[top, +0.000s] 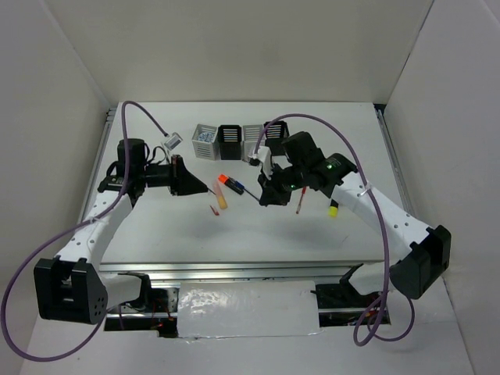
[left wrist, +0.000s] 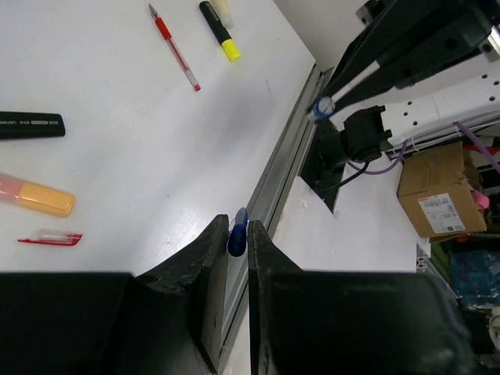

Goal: Sort the stationery into containers
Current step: Pick up the pen from the center of the board.

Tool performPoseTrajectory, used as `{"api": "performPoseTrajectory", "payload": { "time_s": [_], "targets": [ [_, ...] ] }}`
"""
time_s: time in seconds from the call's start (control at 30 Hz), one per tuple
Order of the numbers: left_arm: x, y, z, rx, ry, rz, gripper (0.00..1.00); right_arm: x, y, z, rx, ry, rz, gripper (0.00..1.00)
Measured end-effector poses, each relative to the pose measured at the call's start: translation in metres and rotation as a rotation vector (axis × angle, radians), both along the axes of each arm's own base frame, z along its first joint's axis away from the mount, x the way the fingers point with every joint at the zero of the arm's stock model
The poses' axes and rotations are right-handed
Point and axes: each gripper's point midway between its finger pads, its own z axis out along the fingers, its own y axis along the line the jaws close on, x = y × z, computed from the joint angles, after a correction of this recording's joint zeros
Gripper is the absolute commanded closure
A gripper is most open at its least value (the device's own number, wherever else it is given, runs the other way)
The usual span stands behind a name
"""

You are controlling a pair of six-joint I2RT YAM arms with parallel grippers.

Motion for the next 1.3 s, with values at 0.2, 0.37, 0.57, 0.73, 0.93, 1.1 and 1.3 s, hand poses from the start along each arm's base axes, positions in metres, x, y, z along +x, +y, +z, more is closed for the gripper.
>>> {"api": "performPoseTrajectory", "payload": {
  "time_s": [0.2, 0.37, 0.57, 0.73, 0.93, 1.1, 1.3],
  "targets": [
    [0.008, -0.005, 0.004, -0.076, 0.058, 0.021, 1.0, -0.014, 0.005, 0.001, 0.024, 0.071, -0.003, 1.0],
    [0.018, -0.004, -0.005, -0.142, 0.206, 0.062, 1.0, -0.023, 0.008, -0.003, 0.015, 0.088, 0.011, 1.0],
    [0.026, 0.001, -0.002, -0.198, 0.3, 0.081, 1.0, -0.038, 0.014, -0.01, -0.015, 0.08, 0.053, 1.0],
    [0.026, 0.003, -0.002, -0.213, 0.346, 0.087, 1.0, -0.047, 0.015, -0.018, -0.055, 0.071, 0.07, 1.0],
    [0.023, 0.002, 0.0, -0.226, 0.387, 0.08, 1.0, -0.049, 0.016, -0.021, -0.081, 0.048, 0.07, 1.0],
    [0.02, 0.002, -0.001, -0.217, 0.41, 0.076, 1.0, -0.048, 0.017, -0.025, -0.102, 0.041, 0.061, 1.0],
    [0.017, 0.003, -0.003, -0.213, 0.428, 0.08, 1.0, -0.051, 0.023, -0.038, -0.144, 0.063, 0.072, 1.0]
  ]
}}
